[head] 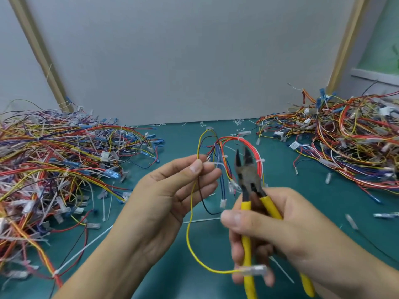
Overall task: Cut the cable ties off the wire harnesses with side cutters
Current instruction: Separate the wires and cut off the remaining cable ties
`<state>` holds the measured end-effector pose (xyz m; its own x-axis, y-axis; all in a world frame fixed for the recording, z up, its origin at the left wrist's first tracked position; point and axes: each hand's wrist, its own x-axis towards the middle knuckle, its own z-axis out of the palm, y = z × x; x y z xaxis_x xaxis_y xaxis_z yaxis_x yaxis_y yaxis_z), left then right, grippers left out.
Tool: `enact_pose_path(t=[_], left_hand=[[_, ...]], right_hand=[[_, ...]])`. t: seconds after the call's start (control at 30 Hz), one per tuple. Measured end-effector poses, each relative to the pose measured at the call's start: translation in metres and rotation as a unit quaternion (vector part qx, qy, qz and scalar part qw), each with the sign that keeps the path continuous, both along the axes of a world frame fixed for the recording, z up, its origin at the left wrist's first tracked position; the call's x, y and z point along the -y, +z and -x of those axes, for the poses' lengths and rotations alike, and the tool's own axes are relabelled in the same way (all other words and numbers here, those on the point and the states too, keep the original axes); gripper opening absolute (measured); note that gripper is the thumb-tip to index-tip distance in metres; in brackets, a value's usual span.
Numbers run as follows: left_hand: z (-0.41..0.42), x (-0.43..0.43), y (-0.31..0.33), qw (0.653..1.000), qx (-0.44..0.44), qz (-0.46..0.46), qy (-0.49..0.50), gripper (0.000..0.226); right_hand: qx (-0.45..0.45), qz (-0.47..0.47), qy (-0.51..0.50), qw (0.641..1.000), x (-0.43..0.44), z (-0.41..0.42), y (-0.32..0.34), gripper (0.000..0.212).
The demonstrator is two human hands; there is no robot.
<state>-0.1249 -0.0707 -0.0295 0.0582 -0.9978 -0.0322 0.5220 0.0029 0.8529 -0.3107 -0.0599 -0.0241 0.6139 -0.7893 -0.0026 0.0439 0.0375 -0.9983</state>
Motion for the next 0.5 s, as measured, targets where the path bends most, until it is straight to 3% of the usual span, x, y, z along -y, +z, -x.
enact_pose_path(t=[0.07, 0.27, 0.33, 0.43, 0.5], left_hand=[[0.000, 0.000, 0.001, 1.000, -0.004, 0.012, 0.001, 0.017], [0.006, -0.005, -0.003, 0.992, 0.084, 0.084, -0.049, 0.014], [0.010, -0.006, -0.009, 0.985, 0.132, 0.092, -0.054, 0.018], [0.014, -0.007, -0.014, 0.975, 0.180, 0.108, -0.070, 0.011], [0.014, -0.006, -0.016, 0.966, 0.219, 0.125, -0.052, 0.013]], right_hand=[[-0.014, 0.010, -0.010, 1.000, -0.002, -0.002, -0.001, 0.021], [0.037, 0.088, -0.218, 0.971, 0.008, 0.001, -0.001, 0.029], [0.046, 0.091, -0.235, 0.967, 0.009, 0.000, -0.003, 0.030], [0.010, 0.119, -0.237, 0.964, 0.012, 0.001, -0.007, 0.010], [-0.023, 0.127, -0.236, 0.963, 0.015, 0.003, -0.009, 0.007]])
